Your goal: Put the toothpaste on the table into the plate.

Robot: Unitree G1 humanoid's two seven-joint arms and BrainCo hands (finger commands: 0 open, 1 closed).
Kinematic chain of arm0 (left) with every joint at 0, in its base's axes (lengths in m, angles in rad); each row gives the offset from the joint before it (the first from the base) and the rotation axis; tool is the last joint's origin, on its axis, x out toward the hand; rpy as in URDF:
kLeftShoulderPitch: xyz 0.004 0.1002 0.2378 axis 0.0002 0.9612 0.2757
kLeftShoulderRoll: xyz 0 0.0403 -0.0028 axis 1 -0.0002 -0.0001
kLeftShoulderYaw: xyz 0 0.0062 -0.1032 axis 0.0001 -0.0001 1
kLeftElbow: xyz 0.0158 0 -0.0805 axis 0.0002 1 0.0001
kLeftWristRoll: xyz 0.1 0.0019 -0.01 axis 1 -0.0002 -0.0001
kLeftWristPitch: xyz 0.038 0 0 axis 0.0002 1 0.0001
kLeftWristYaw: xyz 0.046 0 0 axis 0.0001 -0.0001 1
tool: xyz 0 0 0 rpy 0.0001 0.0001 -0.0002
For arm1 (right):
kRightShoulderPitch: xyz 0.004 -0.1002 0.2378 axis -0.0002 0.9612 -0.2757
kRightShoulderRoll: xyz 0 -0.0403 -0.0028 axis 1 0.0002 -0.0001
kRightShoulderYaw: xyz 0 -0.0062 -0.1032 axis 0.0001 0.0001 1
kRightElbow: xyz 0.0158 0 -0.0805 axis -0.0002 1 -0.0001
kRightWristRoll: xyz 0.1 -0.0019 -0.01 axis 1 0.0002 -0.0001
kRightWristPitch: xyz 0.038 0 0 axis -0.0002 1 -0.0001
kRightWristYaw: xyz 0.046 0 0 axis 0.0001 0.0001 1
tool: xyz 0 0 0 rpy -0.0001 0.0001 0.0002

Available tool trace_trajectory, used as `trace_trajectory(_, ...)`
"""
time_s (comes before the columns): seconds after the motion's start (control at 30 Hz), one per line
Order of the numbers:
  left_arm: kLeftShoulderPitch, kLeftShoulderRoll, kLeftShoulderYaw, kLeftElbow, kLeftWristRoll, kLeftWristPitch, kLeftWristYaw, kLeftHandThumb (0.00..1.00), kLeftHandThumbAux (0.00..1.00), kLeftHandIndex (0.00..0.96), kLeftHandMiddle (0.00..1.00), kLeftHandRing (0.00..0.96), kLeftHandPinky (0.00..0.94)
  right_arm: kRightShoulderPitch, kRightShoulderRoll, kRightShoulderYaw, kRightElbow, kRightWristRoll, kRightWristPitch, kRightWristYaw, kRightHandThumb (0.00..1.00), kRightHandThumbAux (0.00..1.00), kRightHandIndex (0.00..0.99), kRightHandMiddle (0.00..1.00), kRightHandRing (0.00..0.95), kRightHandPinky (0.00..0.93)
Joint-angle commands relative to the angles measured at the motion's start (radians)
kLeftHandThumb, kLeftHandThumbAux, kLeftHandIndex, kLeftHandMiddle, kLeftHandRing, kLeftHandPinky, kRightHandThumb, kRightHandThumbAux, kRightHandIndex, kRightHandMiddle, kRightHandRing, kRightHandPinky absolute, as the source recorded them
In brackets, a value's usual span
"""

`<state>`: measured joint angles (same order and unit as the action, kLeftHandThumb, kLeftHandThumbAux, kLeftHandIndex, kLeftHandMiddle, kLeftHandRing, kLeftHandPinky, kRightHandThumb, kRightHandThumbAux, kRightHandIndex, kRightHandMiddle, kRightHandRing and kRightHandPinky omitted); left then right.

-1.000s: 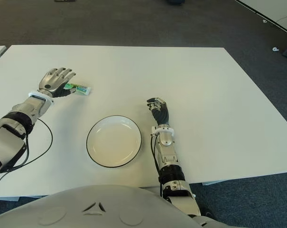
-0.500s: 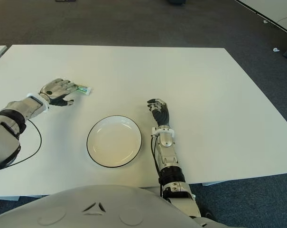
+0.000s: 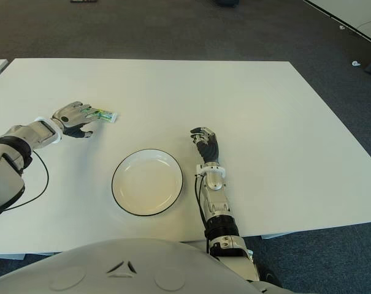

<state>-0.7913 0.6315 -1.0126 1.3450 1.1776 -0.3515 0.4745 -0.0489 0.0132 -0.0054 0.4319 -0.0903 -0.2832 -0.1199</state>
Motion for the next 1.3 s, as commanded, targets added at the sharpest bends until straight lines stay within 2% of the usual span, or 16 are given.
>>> trace_trajectory(0.03,0.025,-0.014,-0.036,0.026,0.032,0.004,-0.061,0.482,0.205,0.000,0.000,0.000,0.000,0.012,0.003,-0.002,-0.009,0.005,-0.001,-0.002,0.709,0.732,0.420,0.420,0.415,0.432)
trace_trajectory(0.3,0.026,-0.022,-0.055,0.043,0.026,0.048,-0.145,0.490,0.225,0.000,0.000,0.000,0.000,0.021,0.000,-0.001,-0.026,0.002,0.006,-0.001,0.707,0.732,0.420,0.421,0.415,0.432)
trace_trajectory(0.57,0.024,-0.024,-0.025,0.048,-0.004,0.066,-0.217,0.482,0.235,0.000,0.000,0.000,0.000,0.032,-0.001,0.000,-0.044,-0.004,0.015,-0.006,0.707,0.733,0.418,0.413,0.400,0.411)
trace_trajectory(0.87,0.038,-0.029,0.076,0.044,-0.111,0.082,-0.278,0.479,0.234,0.000,0.000,0.000,0.000,0.045,0.001,0.001,-0.065,-0.005,0.031,-0.007,0.708,0.733,0.419,0.414,0.400,0.417)
trace_trajectory(1.07,0.047,-0.034,0.158,0.033,-0.191,0.091,-0.231,0.497,0.246,0.000,0.000,0.000,0.000,0.049,-0.001,0.001,-0.075,-0.007,0.045,-0.007,0.708,0.733,0.419,0.414,0.398,0.407)
trace_trajectory(1.3,0.069,-0.038,0.267,0.012,-0.287,0.060,-0.109,0.510,0.237,0.000,0.000,0.000,0.000,0.053,0.002,0.005,-0.088,-0.008,0.062,-0.008,0.708,0.733,0.418,0.407,0.393,0.408)
